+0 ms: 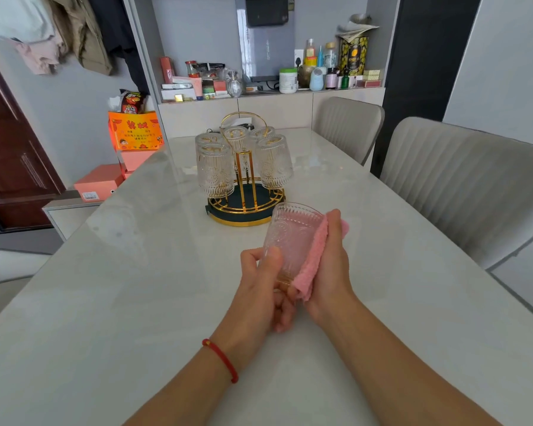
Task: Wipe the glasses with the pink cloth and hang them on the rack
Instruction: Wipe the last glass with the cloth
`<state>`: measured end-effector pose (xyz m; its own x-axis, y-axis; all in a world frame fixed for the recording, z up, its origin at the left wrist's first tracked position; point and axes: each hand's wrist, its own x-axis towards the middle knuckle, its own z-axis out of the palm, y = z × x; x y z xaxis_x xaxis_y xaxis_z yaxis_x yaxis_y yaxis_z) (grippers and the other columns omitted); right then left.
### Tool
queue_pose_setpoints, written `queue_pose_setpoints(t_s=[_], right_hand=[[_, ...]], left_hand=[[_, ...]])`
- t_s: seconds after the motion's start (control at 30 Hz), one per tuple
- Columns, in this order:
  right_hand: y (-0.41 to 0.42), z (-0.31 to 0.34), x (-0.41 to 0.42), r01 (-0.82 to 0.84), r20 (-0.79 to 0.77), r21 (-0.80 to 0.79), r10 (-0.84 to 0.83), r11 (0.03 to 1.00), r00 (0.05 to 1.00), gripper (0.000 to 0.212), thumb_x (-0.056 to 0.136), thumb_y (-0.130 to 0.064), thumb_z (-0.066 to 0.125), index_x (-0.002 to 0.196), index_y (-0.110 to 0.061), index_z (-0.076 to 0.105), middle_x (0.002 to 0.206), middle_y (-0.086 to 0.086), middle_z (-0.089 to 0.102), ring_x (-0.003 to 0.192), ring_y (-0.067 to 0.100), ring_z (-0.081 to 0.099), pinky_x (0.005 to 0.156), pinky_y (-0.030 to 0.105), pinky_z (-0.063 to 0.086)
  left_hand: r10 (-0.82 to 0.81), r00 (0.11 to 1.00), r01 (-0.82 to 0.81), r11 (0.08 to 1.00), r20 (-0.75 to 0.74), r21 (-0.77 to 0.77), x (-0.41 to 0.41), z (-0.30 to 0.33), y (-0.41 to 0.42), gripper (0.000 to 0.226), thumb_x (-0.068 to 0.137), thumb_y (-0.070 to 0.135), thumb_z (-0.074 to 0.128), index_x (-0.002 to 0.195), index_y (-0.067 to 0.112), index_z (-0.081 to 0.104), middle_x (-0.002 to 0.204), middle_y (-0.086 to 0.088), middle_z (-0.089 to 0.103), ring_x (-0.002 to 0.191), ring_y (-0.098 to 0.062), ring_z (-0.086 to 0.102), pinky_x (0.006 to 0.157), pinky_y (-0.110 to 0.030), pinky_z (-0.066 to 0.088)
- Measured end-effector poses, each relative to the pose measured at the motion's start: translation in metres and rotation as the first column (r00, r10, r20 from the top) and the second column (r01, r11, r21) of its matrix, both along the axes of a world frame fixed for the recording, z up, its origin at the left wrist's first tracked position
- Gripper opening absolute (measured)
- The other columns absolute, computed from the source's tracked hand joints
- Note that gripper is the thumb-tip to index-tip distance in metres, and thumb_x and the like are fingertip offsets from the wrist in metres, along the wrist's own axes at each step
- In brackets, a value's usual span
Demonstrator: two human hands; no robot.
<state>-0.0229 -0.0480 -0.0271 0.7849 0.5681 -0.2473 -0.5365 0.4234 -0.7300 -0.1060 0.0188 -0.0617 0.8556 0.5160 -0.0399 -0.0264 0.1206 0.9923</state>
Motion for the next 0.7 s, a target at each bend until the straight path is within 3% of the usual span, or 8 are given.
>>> queue_pose_setpoints(t_s=[0.07, 0.13, 0.27, 0.37, 0.47, 0.53, 0.6, 0.7], right_hand=[[0.003, -0.002, 0.000, 0.110, 0.061, -0.031, -0.108, 0.994, 0.992, 0.062, 0.095, -0.071, 0.039, 0.106, -0.017, 0.069, 0.098, 0.013, 0.078, 0.087, 0.031, 0.074, 0.067, 0.043, 0.063], [0.004, -0.004, -0.002, 0.202, 0.142, -0.056, -0.193, 0.978, 0.971, 0.058, 0.097, -0.069, 0.039, 0.096, -0.019, 0.070, 0.084, 0.006, 0.078, 0.081, 0.026, 0.076, 0.077, 0.047, 0.063], [0.001, -0.007, -0.001, 0.187, 0.168, 0.003, -0.185, 0.982, 0.968, 0.060, 0.097, -0.068, 0.039, 0.105, -0.018, 0.071, 0.094, 0.011, 0.078, 0.083, 0.026, 0.077, 0.071, 0.041, 0.063], [-0.003, -0.007, 0.002, 0.088, 0.152, 0.048, -0.095, 0.995, 0.984, 0.063, 0.094, -0.071, 0.040, 0.115, -0.020, 0.069, 0.100, 0.011, 0.078, 0.089, 0.027, 0.077, 0.076, 0.044, 0.062], [-0.004, -0.005, 0.003, -0.036, 0.097, 0.081, 0.028, 0.996, 0.995, 0.070, 0.089, -0.076, 0.041, 0.117, -0.018, 0.069, 0.098, 0.011, 0.078, 0.087, 0.028, 0.076, 0.082, 0.047, 0.061], [-0.003, -0.005, 0.003, -0.079, 0.067, 0.089, 0.073, 0.993, 0.995, 0.075, 0.088, -0.078, 0.042, 0.122, -0.016, 0.067, 0.099, 0.012, 0.077, 0.087, 0.027, 0.075, 0.081, 0.044, 0.060], [0.000, -0.005, 0.003, -0.055, 0.065, 0.085, 0.050, 0.995, 0.997, 0.073, 0.089, -0.076, 0.043, 0.122, -0.017, 0.068, 0.101, 0.011, 0.077, 0.091, 0.027, 0.075, 0.083, 0.046, 0.060], [0.001, -0.005, 0.003, 0.037, 0.109, 0.066, -0.045, 0.997, 0.993, 0.057, 0.094, -0.071, 0.041, 0.106, -0.023, 0.071, 0.090, 0.005, 0.080, 0.090, 0.027, 0.075, 0.089, 0.052, 0.059]], left_hand=[[0.068, 0.998, -0.069, 0.991, 0.008, 0.115, 0.001, 0.000, -0.008, 0.037, 0.098, 0.069, 0.040, 0.111, 0.034, 0.036, 0.063, -0.008, 0.057, 0.045, -0.021, 0.043, 0.044, -0.028, 0.033], [0.083, 0.996, -0.084, 0.982, 0.015, 0.168, 0.001, -0.002, -0.014, 0.052, 0.089, 0.074, 0.047, 0.116, 0.031, 0.039, 0.064, 0.003, 0.060, 0.052, -0.015, 0.050, 0.049, -0.030, 0.040], [0.089, 0.992, -0.053, 0.938, -0.090, 0.342, -0.005, -0.001, -0.005, 0.064, 0.078, 0.091, 0.046, 0.083, 0.029, 0.056, 0.067, 0.008, 0.057, 0.059, -0.012, 0.052, 0.057, -0.026, 0.041], [-0.004, 0.997, 0.025, 0.966, -0.083, 0.256, -0.008, 0.008, -0.003, 0.061, 0.084, 0.081, 0.041, 0.065, 0.022, 0.043, 0.060, 0.005, 0.039, 0.051, -0.013, 0.034, 0.050, -0.024, 0.025], [-0.135, 0.980, 0.124, 0.989, -0.145, -0.086, -0.015, 0.010, 0.001, 0.066, 0.079, 0.087, 0.038, 0.072, 0.021, 0.041, 0.066, 0.000, 0.028, 0.049, -0.013, 0.024, 0.045, -0.023, 0.015], [-0.258, 0.958, 0.213, 0.933, -0.127, -0.291, -0.019, 0.015, 0.003, 0.071, 0.081, 0.089, 0.032, 0.078, 0.020, 0.045, 0.070, 0.000, 0.026, 0.051, -0.012, 0.020, 0.044, -0.023, 0.012], [-0.292, 0.948, 0.237, 0.914, -0.129, -0.328, -0.020, 0.016, 0.005, 0.077, 0.084, 0.090, 0.026, 0.079, 0.016, 0.048, 0.069, -0.001, 0.028, 0.050, -0.013, 0.021, 0.040, -0.020, 0.015], [-0.156, 0.960, 0.119, 0.979, -0.233, -0.167, -0.014, 0.014, -0.002, 0.078, 0.084, 0.090, 0.028, 0.081, 0.014, 0.046, 0.063, -0.001, 0.036, 0.043, -0.014, 0.030, 0.040, -0.020, 0.018]])
